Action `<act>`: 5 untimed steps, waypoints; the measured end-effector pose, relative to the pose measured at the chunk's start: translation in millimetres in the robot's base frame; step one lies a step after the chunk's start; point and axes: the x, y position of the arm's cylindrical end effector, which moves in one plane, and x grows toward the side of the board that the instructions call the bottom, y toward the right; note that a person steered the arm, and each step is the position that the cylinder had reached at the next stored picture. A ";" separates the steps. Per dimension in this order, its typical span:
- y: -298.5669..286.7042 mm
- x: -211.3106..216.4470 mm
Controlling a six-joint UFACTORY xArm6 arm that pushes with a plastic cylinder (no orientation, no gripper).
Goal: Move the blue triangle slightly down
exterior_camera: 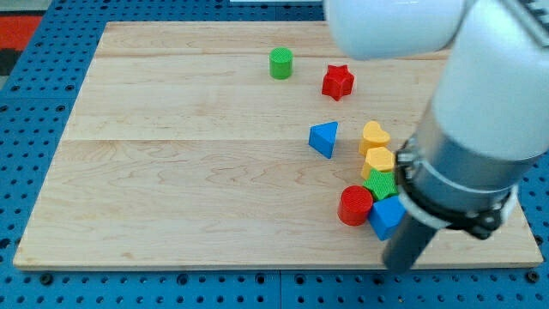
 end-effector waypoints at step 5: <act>-145.1 -127.9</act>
